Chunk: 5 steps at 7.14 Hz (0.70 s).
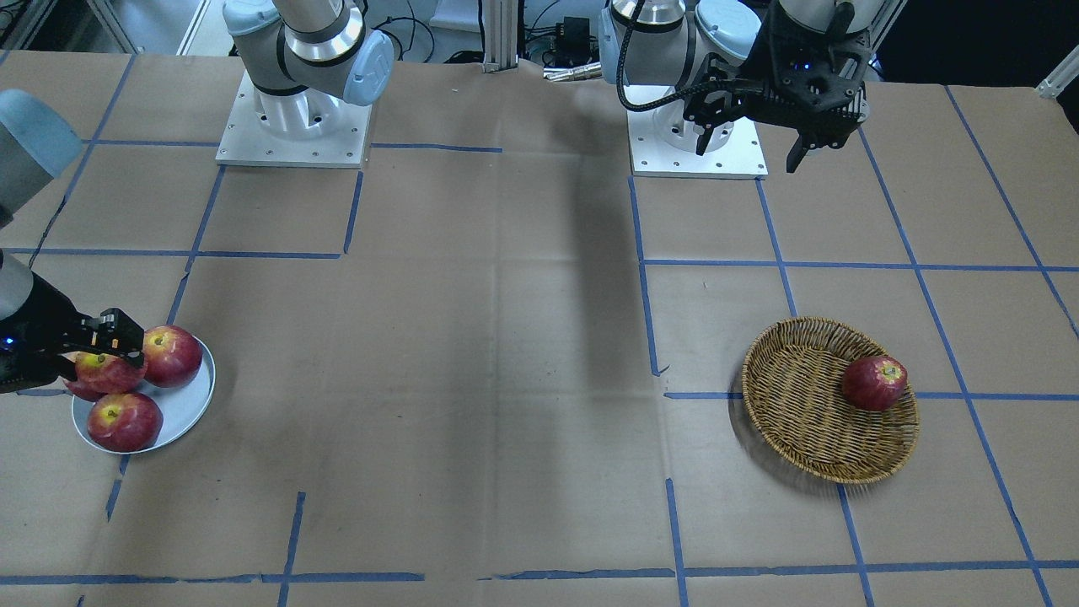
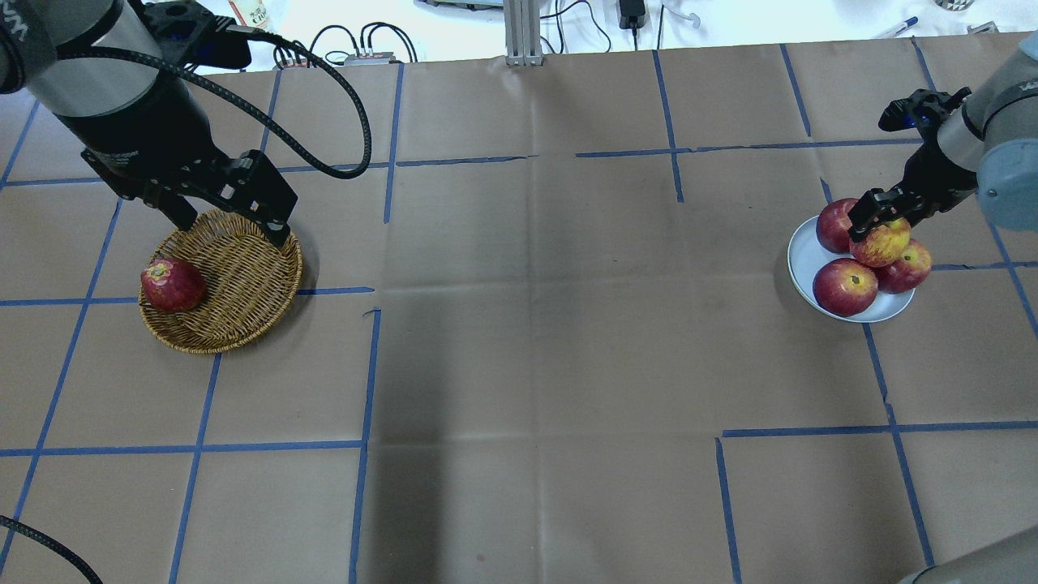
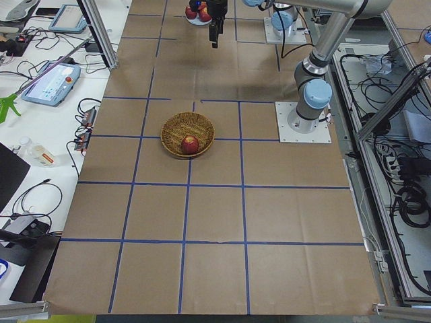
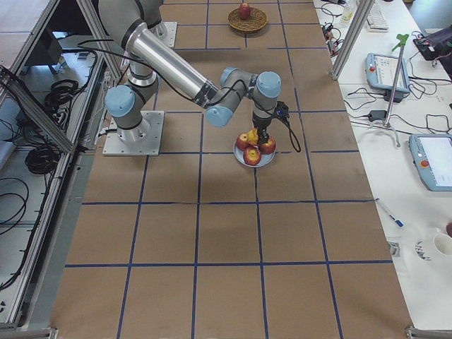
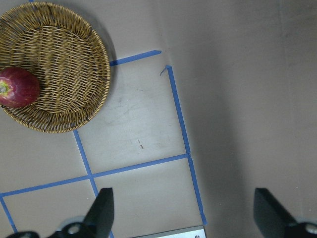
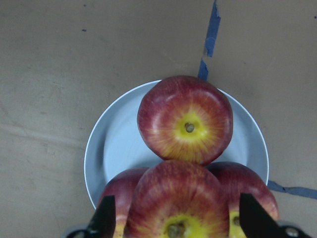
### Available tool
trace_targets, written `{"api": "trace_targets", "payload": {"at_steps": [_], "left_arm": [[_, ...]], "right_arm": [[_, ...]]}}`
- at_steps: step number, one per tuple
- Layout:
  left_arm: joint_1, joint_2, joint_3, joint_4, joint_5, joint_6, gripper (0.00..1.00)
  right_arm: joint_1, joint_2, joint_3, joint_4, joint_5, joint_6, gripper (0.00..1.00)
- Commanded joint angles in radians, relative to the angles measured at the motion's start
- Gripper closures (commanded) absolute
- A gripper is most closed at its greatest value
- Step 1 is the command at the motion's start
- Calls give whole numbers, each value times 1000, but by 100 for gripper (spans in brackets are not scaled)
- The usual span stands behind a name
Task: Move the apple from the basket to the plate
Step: 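Lower the apple onto the other apples on the white plate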
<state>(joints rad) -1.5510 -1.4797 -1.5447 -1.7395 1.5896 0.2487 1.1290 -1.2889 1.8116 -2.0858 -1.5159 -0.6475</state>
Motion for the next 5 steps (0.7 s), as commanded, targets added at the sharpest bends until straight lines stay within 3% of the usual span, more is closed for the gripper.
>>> {"api": "trace_targets", "payload": {"at_steps": [1,2,5], "left_arm": [[0,-2,0,0,0,-2,1],[0,-2,0,0,0,0,1],[0,-4,0,0,0,-2,1]], "right_arm": [[0,-13,-15,1,-7,6,0],[3,-24,-55,13,-4,11,0],[101,-128,-196,287,-18,164,0]]}}
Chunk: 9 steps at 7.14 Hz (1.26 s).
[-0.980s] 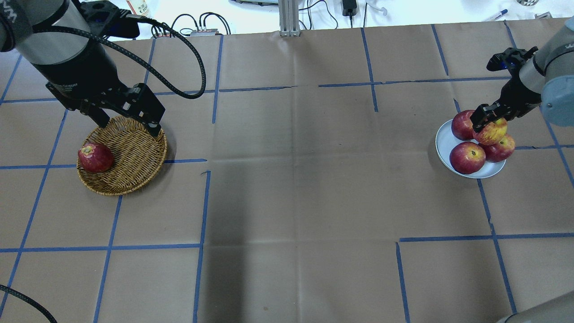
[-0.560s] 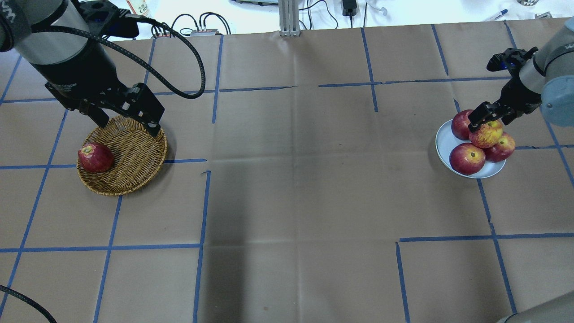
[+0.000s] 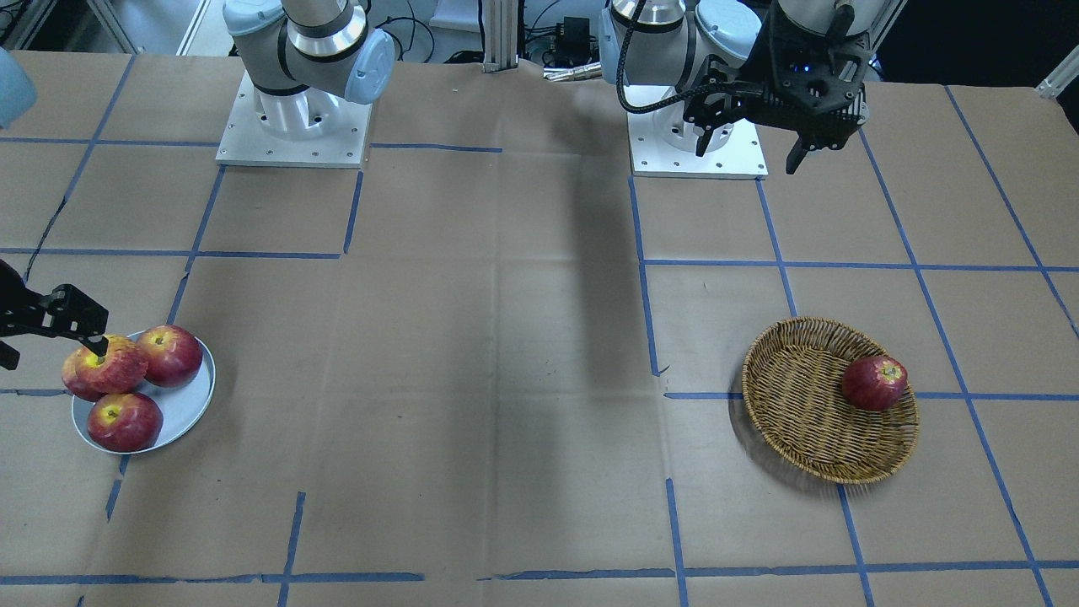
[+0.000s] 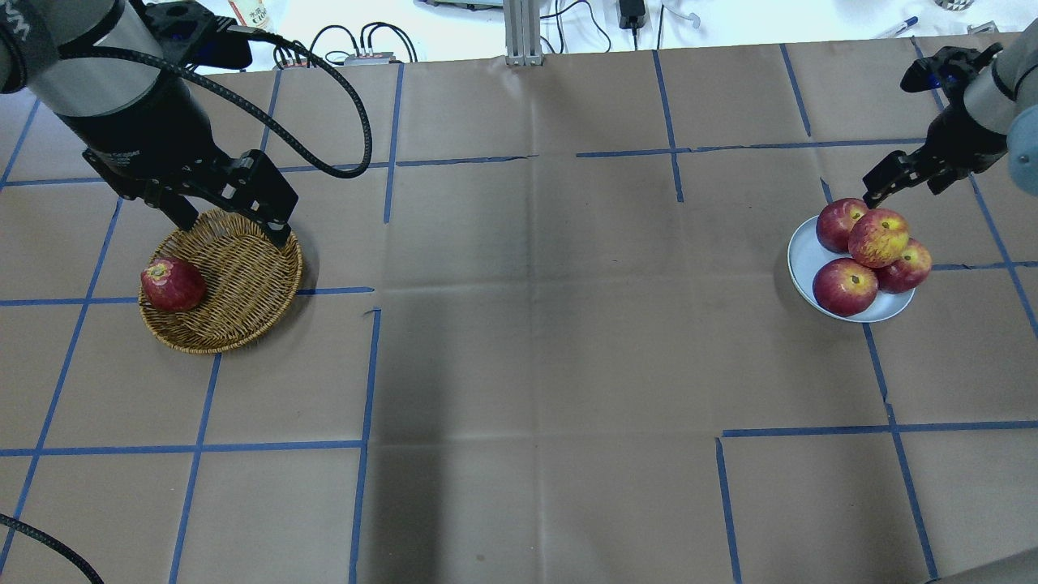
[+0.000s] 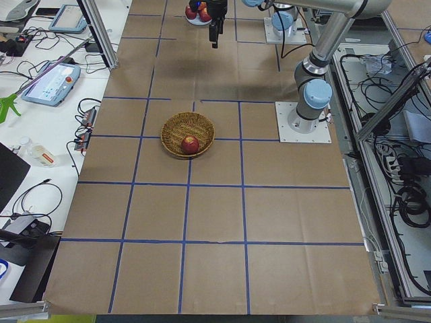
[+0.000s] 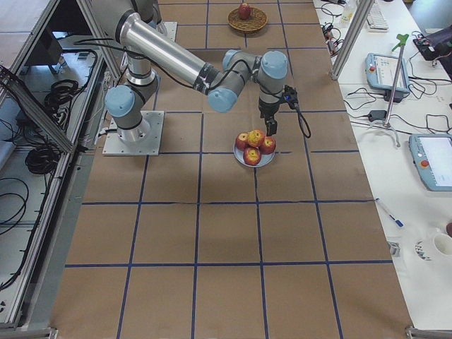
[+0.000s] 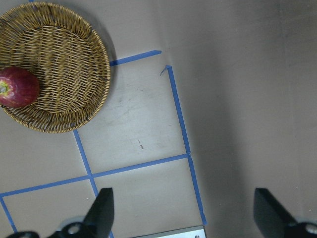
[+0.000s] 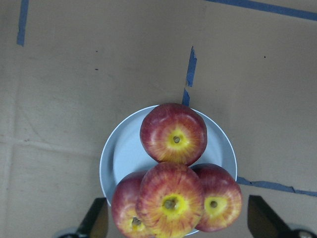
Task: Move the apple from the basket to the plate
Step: 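Open the right gripper and raise it away from the plate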
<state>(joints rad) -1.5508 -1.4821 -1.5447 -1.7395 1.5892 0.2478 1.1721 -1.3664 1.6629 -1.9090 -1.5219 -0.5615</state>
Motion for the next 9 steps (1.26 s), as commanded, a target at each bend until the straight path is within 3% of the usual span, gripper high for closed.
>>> {"api": "trace_targets", "payload": {"at_steps": [1,4,5,9], "left_arm": [[0,0,0,0,0,-1,1],[0,0,0,0,0,1,1],[0,0,0,0,0,-1,1],[0,0,0,0,0,1,1]], "right_arm": [[133,-110,-69,245,-30,257,0],[340,-224,-71,401,-32,538,0],[371,-230,-71,401,-34,540,0],[379,-235,-68,404,-27,538,0]]}}
